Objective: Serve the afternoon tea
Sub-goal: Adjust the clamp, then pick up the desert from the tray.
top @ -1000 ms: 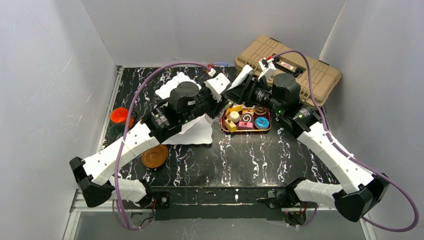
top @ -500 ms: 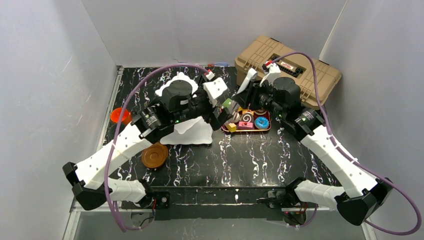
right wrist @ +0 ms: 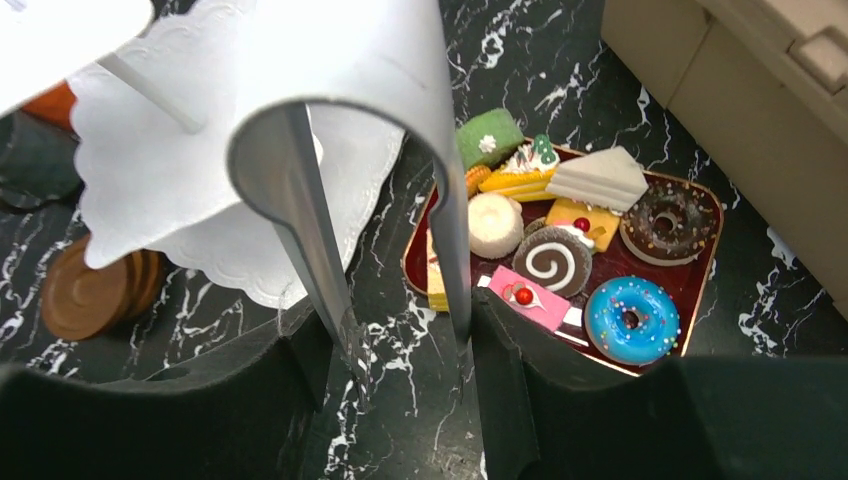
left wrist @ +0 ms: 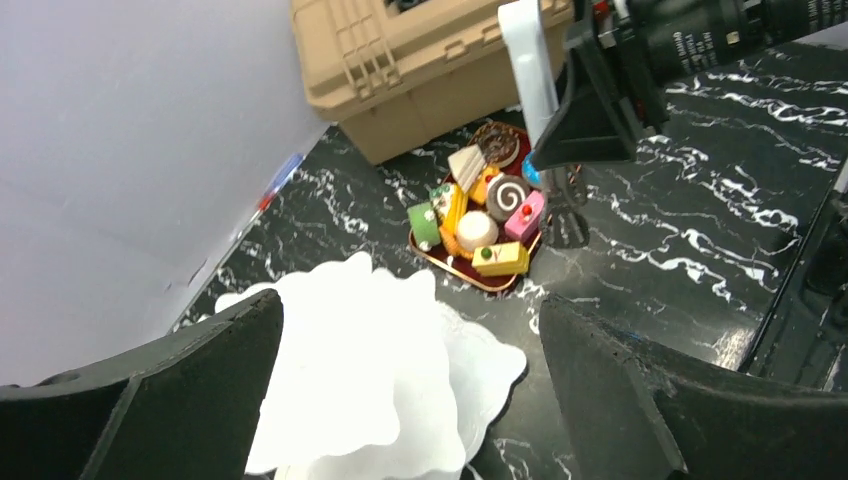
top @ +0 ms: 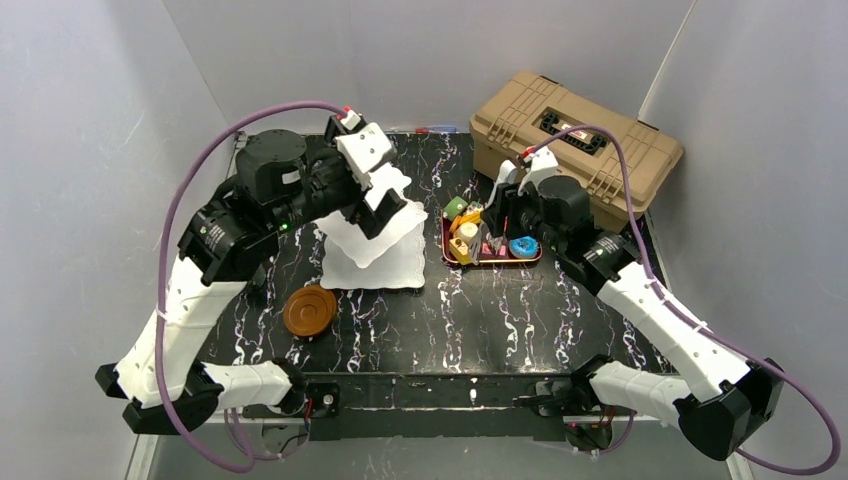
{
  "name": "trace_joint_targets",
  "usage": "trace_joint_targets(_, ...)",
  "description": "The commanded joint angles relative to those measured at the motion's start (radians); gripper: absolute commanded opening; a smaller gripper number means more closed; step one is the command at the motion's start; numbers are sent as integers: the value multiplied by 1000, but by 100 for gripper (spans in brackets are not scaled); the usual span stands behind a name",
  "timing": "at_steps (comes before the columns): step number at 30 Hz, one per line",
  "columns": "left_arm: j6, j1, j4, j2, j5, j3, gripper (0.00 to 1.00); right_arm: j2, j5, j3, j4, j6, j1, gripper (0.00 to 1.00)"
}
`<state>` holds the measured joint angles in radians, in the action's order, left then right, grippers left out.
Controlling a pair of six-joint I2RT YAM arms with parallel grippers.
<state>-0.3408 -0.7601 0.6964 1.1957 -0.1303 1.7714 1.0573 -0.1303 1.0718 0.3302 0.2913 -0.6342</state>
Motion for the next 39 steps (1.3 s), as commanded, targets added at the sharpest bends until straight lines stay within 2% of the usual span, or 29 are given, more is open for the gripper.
trace_joint_targets(1, 12, 96, 166, 3, 14, 57, 98, -2, -31, -44, -140, -24, 2, 57)
trace_joint_targets(9, 41, 379, 234, 27, 19, 111, 98, 64, -20, -96, -269, -30, 2, 57)
trace_joint_targets(13, 68, 560, 254, 59, -36, 132, 98, 111, -14, -104, -319, -46, 2, 57)
trace_joint_targets(19, 92, 755, 226, 88, -127, 84, 98, 190, -13, -101, -393, -69, 3, 57)
trace_joint_targets(22, 106, 851, 180, 86, -141, 15, 98, 227, -17, -100, -412, -83, 2, 57)
trace_joint_targets(28, 144, 928, 117, 82, -161, -52, 98, 263, -15, -127, -447, -86, 2, 58)
trace_joint_targets(39, 191, 947, 87, 93, -169, -105, 98, 338, -6, -159, -529, -86, 2, 58)
